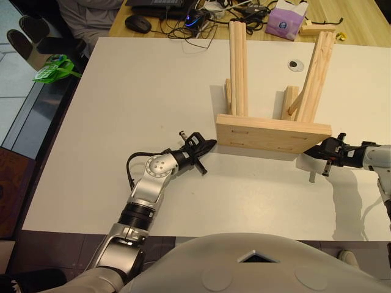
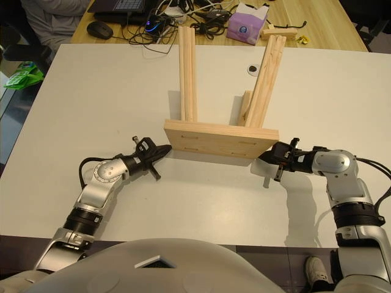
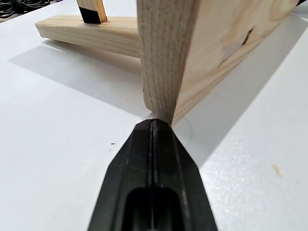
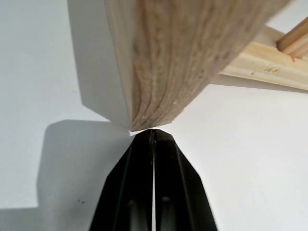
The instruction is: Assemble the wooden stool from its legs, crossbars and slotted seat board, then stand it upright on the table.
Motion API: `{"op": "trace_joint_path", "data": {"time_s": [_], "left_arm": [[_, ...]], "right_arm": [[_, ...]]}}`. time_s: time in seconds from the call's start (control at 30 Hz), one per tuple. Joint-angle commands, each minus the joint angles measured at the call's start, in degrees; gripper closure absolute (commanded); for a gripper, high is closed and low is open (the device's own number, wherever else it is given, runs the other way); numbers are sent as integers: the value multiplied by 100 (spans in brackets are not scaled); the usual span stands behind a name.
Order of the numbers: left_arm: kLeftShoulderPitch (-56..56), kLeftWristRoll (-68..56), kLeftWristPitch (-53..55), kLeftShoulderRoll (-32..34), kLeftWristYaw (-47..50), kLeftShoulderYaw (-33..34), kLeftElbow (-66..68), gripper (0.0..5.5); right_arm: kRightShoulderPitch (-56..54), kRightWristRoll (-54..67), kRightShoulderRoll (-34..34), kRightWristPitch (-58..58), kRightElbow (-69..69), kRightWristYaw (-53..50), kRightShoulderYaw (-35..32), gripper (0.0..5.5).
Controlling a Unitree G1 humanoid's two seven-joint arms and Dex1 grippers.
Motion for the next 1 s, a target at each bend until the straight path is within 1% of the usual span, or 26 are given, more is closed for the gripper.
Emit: {"op": "trace_joint_path", "data": {"time_s": [0.03,0.27,0.4,0.63,0.87,1.0], "left_arm": [[111,49,222,-2,-41,-132,12,548],[87,-22,254,-159,39,-118,43,548],[139,-174,266,-221,-2,-133,-97,548],[163,-581,338,-298,-104,34,-378,548],[38,-989,361,-95,-412,313,-646,548],[-5,-1391,645,-90,-521,458,-1181,548]], "right_arm": [[123,-87,-41,116,27,108,124,550],[129,-68,61,100,-39,66,151,550],[157,99,244,145,-227,103,172,550],[151,949,356,754,-733,367,-192,550],[392,1658,386,1420,-1384,756,-443,550],[488,2068,434,1976,-1890,792,-636,550]]}}
